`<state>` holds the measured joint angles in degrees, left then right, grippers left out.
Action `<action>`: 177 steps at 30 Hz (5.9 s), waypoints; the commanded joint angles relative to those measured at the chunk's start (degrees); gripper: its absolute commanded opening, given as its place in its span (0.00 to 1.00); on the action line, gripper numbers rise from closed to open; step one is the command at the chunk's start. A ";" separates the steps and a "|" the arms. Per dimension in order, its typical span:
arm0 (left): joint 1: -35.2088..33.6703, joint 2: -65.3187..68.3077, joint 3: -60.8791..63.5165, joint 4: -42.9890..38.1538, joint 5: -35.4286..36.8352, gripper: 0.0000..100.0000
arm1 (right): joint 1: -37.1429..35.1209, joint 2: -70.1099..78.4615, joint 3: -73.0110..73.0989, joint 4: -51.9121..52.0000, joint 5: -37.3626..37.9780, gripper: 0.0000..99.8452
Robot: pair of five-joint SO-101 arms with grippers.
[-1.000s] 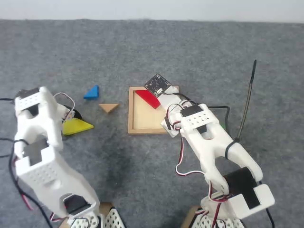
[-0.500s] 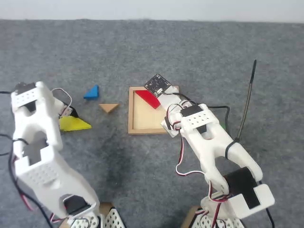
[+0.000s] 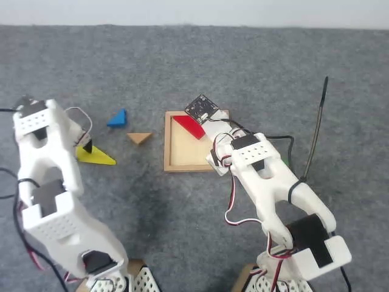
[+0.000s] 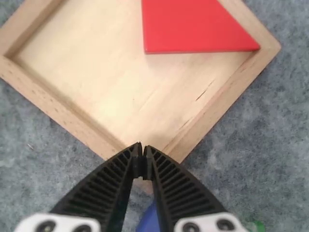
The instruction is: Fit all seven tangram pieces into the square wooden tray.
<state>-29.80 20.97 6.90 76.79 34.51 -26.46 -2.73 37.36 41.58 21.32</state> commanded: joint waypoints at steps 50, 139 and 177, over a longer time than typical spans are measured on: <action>14.95 2.20 -2.68 -8.09 2.02 0.02 | -0.04 -3.03 -0.35 -0.57 0.62 0.01; 40.35 18.29 -37.05 16.26 -18.73 0.01 | 18.95 -16.92 1.85 -1.54 -18.11 0.01; 20.66 -25.23 15.34 -28.13 -17.14 0.01 | 2.86 -2.07 -2.37 -7.08 -2.99 0.01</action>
<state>-8.70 6.11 7.96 69.14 17.01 -20.75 -5.45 40.00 35.52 14.99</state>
